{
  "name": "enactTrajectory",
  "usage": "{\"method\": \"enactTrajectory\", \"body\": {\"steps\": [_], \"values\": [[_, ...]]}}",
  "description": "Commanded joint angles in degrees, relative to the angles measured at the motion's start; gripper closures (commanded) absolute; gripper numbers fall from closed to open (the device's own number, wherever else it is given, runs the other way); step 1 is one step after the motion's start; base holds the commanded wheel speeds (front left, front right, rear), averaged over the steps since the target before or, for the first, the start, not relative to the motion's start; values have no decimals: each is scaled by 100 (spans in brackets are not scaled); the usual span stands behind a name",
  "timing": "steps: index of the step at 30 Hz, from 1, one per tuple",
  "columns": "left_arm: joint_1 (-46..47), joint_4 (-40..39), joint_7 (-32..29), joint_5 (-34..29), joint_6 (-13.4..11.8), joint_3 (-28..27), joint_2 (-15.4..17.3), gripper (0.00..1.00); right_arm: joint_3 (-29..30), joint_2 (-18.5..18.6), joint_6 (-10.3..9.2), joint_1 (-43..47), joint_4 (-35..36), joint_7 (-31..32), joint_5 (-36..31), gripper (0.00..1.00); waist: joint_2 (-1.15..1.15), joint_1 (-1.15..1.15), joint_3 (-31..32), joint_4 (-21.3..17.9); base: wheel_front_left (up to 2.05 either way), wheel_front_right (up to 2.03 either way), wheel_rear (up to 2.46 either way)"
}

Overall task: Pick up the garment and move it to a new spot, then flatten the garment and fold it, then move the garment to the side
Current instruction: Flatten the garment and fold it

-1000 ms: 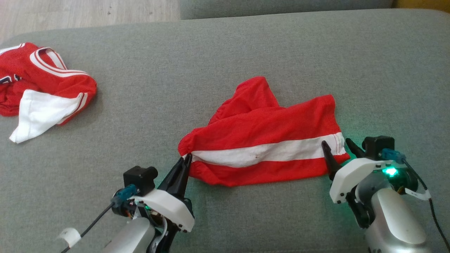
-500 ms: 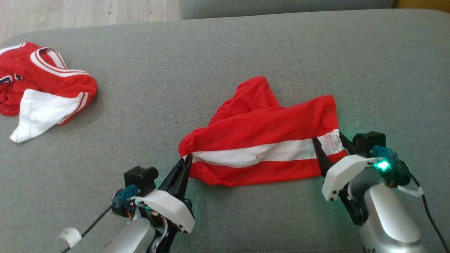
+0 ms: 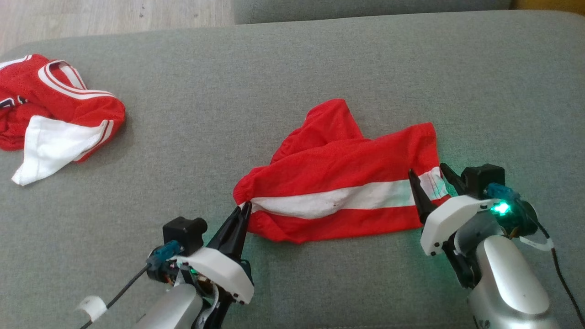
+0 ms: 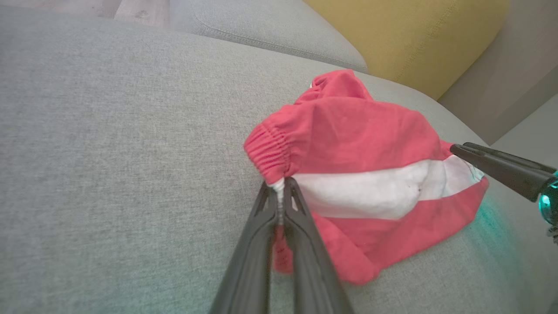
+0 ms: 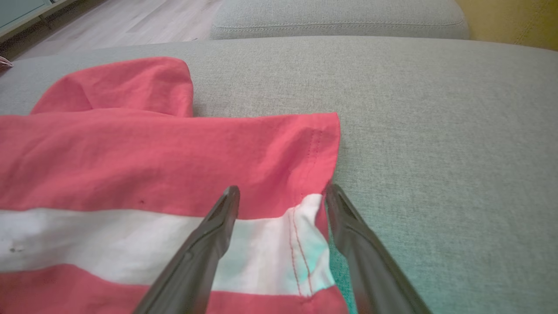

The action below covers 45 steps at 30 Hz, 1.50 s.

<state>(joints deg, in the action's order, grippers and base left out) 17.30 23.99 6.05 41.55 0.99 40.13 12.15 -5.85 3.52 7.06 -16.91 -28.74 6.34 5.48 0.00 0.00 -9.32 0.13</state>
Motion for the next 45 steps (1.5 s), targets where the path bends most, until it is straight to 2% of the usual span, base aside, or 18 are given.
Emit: {"method": "enactTrajectory", "body": {"steps": [1, 18, 26, 30, 34, 36, 45], "values": [[212, -146, 8, 46, -28, -163, 124, 100, -75, -59, 43, -30, 217, 10, -64, 0, 0, 0, 3, 8, 0, 0, 0], [233, -150, 16, 91, -50, -131, 159, 100, -241, -64, 43, 39, 246, 115, 199, 0, 0, 0, -2, -21, 0, 0, 0], [274, -153, 27, 93, -42, -86, 134, 100, -286, 72, 43, -343, -282, 193, 282, 0, 0, 0, -11, 48, 0, 0, 0], [272, -149, 49, 106, -46, -88, 145, 100, -352, 126, 43, -446, -435, 104, 328, 53, 0, 0, 7, 85, 0, 0, 0], [253, -153, 76, 126, -62, -102, 165, 100, -410, 155, 43, -424, -438, 40, 346, 78, 0, 0, 35, 82, 0, 0, 0], [246, -168, 92, 137, -73, -117, 184, 100, -440, 160, 43, -396, -384, 29, 358, 100, 0, 0, 50, 59, 0, 0, 0], [297, -467, 213, 184, -86, -249, 323, 100, -392, 281, 43, -263, 220, -122, 563, 100, 0, 0, 211, -46, 0, 0, 0]]}}
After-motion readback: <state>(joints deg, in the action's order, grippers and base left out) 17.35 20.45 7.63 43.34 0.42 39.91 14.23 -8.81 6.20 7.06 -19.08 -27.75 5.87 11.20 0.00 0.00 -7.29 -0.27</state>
